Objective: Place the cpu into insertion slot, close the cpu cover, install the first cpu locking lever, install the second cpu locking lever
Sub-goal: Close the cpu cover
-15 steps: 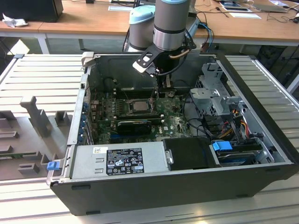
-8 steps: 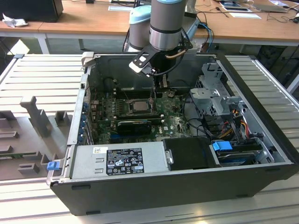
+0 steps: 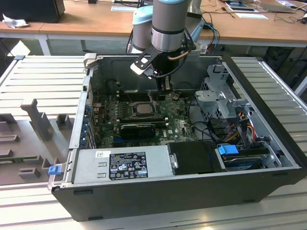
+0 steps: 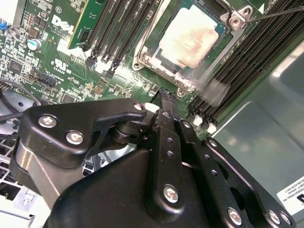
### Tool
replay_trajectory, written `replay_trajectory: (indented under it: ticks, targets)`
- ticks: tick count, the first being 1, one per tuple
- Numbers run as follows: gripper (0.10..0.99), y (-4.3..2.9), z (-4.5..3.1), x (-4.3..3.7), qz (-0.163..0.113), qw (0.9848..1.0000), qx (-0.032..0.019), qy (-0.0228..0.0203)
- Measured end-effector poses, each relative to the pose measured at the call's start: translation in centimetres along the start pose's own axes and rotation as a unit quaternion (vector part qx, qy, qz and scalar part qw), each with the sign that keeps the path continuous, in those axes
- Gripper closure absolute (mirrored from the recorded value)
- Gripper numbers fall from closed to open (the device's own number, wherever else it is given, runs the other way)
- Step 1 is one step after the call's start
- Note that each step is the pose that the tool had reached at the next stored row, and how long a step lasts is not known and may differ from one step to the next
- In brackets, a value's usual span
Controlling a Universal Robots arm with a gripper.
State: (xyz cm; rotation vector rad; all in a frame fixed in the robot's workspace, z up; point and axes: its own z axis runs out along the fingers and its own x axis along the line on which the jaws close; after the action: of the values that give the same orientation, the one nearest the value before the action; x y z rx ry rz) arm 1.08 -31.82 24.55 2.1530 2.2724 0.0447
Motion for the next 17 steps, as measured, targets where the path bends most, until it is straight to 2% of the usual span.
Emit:
replay_trajectory:
  ticks: [6,11,17]
  targets:
    - [0.980,-0.37,0.14,0.02,0.000,1.0000,0.0000,0.0001]
    - [0.980,-0.64,1.68,0.01,-0.003,1.0000,0.0032,0.0003]
    - [0.980,-1.17,2.02,0.04,-0.003,1.0000,0.0048,0.0005]
